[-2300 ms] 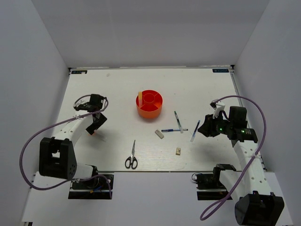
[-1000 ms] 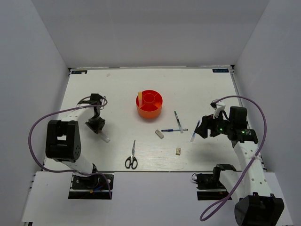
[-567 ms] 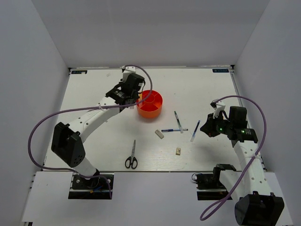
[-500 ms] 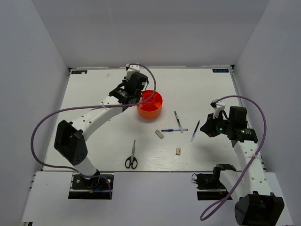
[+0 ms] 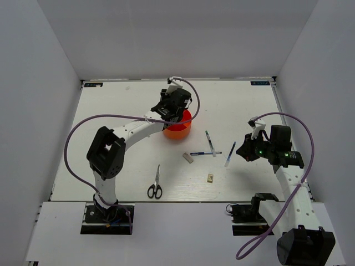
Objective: Sort the stationery into containers
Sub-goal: Place the pen in the storage box.
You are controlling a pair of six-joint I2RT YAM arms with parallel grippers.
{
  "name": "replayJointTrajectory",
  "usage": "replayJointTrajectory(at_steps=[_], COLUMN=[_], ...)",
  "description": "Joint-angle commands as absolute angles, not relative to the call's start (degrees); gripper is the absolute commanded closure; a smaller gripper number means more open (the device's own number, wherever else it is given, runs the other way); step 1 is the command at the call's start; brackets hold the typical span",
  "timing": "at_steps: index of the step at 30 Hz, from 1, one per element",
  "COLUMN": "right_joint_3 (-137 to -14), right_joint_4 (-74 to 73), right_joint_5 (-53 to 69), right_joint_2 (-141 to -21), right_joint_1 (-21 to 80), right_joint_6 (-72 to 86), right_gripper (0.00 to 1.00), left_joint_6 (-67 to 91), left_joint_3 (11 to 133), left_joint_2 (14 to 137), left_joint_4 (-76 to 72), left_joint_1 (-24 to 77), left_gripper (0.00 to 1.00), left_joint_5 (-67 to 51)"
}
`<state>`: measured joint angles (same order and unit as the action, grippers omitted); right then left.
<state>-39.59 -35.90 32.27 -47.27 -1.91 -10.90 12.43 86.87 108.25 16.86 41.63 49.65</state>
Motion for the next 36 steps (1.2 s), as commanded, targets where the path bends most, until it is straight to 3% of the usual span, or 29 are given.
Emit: replayJointTrajectory(at_steps=[1, 33, 35, 36], right_joint_3=[-40.52, -40.43, -40.34, -40.43], right_joint_4=[-34.19, -34.19, -34.28, -34.28], right_joint_5=[32.43, 32.34, 32.26, 32.26], right_joint_2=[-46.49, -47.46, -47.72, -47.55], right_joint_1=[-2.28, -2.29, -2.2, -2.28], right_joint_6=[-10.81, -11.07, -10.99, -11.07], right_gripper=[1.0, 1.0, 1.0, 1.0], left_joint_6=[12.13, 21.44, 21.62, 21.8], left_joint_3=[88.68, 76.29, 75.5, 75.67], left_joint_2=[107.4, 105.91, 105.47, 105.38], left_joint_4=[13.1, 9.05, 8.88, 8.7], left_joint_1=[41.84, 43.06, 43.24, 43.5], left_gripper=[1.0, 1.0, 0.93, 0.81], left_joint_5=[52.56, 52.47, 52.56, 52.73])
